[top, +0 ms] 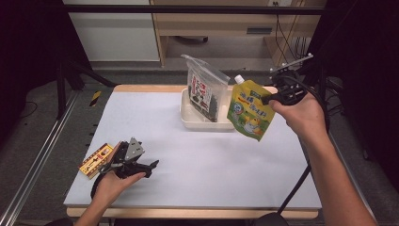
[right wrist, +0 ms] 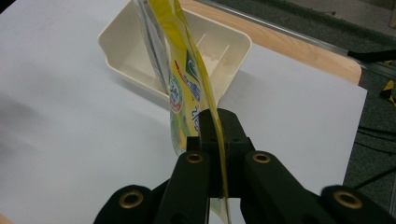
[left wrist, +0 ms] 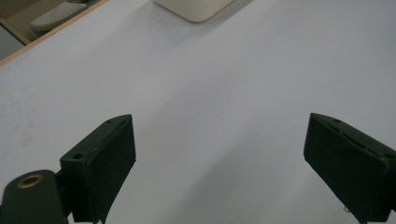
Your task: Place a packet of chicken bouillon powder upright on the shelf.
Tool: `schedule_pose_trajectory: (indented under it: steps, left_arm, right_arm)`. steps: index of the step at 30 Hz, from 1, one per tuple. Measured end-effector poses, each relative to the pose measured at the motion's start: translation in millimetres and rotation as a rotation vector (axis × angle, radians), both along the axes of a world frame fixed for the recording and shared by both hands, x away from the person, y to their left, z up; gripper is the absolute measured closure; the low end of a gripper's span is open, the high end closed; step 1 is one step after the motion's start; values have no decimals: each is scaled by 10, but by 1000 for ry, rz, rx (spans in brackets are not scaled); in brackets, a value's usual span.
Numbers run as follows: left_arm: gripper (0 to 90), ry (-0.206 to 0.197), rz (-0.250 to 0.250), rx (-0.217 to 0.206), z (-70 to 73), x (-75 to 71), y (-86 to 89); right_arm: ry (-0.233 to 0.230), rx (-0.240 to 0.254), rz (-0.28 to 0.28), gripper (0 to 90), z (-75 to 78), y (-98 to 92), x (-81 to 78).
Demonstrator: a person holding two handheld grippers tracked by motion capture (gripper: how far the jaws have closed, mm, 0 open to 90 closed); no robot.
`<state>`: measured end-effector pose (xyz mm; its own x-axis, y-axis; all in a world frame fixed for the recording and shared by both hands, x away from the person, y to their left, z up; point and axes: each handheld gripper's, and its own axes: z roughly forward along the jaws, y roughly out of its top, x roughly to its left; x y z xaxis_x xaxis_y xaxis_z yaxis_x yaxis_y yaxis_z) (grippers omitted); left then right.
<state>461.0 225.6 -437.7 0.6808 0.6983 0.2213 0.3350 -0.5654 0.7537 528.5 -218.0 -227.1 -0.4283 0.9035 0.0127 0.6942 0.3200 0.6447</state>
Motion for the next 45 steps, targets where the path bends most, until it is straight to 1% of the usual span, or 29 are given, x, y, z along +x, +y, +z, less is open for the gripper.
schedule_pose_trajectory:
  steps: [4, 6, 9, 10, 14, 17, 20, 25, 30, 34, 37, 45]
  left_arm:
    - [93, 2, -4, 0, -8, -3, -6]
    - [94, 3, -8, 7, -12, -1, -10]
    - [94, 3, -7, 1, -18, -2, -17]
    - [95, 1, -4, -6, -20, -2, -21]
    - [96, -4, -5, -9, -15, -4, -25]
    - [96, -1, -9, -7, -21, -2, -31]
    - [97, 5, -12, -6, -22, -7, -38]
    - [101, 3, -12, -7, -20, 1, -32]
    - [100, 5, -11, -9, -21, 3, -29]
    - [96, 20, -14, -4, -28, 6, -31]
    - [96, 21, -13, -6, -30, 8, -32]
    - [95, 23, -12, -6, -35, 2, -48]
  right_arm:
    - [-2, 14, -29, 900, 15, 37, 76]
    - [-7, 14, -45, 900, 18, 65, 115]
    - [-14, 24, -74, 900, 13, 87, 192]
    - [-17, 29, -86, 900, 7, 90, 221]
    - [-13, 55, -121, 900, -10, 111, 327]
    - [-6, 62, -144, 900, -23, 145, 398]
    - [-8, 72, -156, 900, -41, 182, 471]
    - [-12, 77, -182, 900, -84, 256, 574]
    - [-12, 89, -214, 900, -126, 320, 649]
    - [-4, 86, -242, 900, -149, 364, 704]
    - [-4, 75, -253, 900, -166, 396, 750]
    - [13, 86, -267, 900, -183, 500, 860]
